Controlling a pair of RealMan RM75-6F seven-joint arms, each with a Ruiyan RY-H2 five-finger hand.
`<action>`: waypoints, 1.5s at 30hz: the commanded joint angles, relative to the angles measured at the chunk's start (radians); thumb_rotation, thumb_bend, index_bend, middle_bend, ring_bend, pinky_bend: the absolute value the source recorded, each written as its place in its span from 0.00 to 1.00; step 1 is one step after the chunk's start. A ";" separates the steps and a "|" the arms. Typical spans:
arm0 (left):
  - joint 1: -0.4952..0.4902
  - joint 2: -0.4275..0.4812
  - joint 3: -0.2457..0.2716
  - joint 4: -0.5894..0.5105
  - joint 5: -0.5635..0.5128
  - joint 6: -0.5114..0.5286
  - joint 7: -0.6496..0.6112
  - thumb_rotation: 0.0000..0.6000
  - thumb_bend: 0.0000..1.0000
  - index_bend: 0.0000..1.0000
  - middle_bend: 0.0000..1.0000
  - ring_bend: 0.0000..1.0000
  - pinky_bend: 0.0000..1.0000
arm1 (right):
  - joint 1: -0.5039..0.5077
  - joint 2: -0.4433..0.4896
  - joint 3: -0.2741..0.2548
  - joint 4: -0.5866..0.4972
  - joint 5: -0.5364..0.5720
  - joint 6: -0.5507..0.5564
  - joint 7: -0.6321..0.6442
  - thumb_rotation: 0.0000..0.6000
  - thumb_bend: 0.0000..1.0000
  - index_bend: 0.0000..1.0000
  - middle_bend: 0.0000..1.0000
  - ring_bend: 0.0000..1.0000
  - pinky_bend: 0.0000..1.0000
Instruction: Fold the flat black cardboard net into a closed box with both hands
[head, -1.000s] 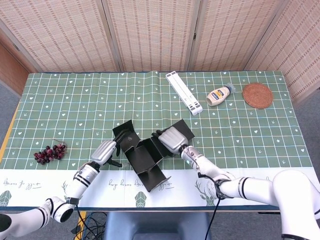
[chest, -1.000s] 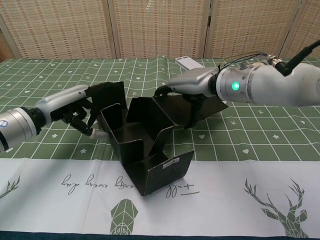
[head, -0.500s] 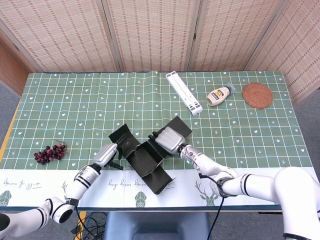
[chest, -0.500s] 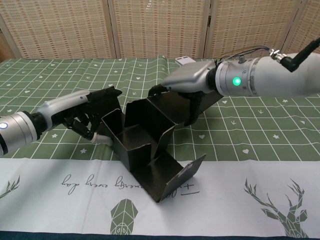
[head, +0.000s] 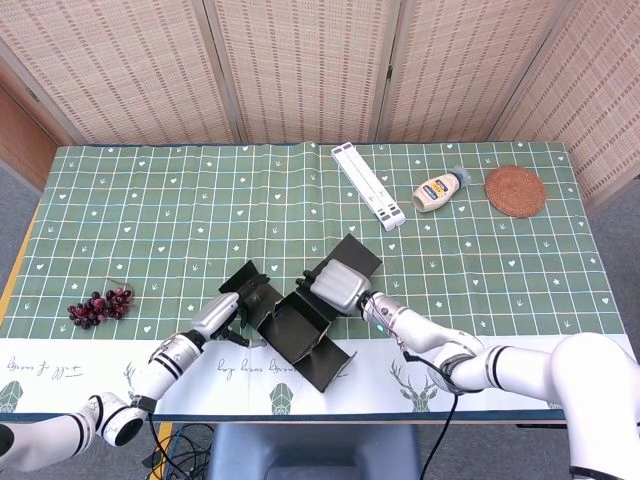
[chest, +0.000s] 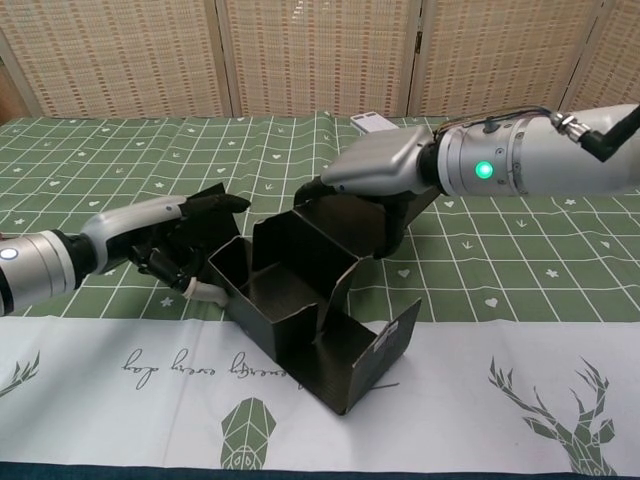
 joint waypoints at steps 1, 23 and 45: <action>-0.003 0.002 0.001 -0.005 -0.001 -0.007 -0.016 1.00 0.12 0.01 0.00 0.63 0.94 | 0.002 0.007 -0.010 0.002 -0.043 0.003 0.026 1.00 0.30 0.40 0.43 0.85 0.96; -0.032 0.020 0.025 -0.024 0.038 -0.045 -0.163 1.00 0.12 0.07 0.02 0.63 0.94 | 0.031 0.031 -0.043 0.033 -0.258 0.050 0.094 1.00 0.30 0.44 0.46 0.87 0.97; -0.064 0.034 0.058 -0.026 0.083 -0.063 -0.377 1.00 0.12 0.11 0.08 0.64 0.94 | 0.072 -0.005 -0.073 0.132 -0.420 0.126 0.161 1.00 0.30 0.46 0.47 0.87 0.97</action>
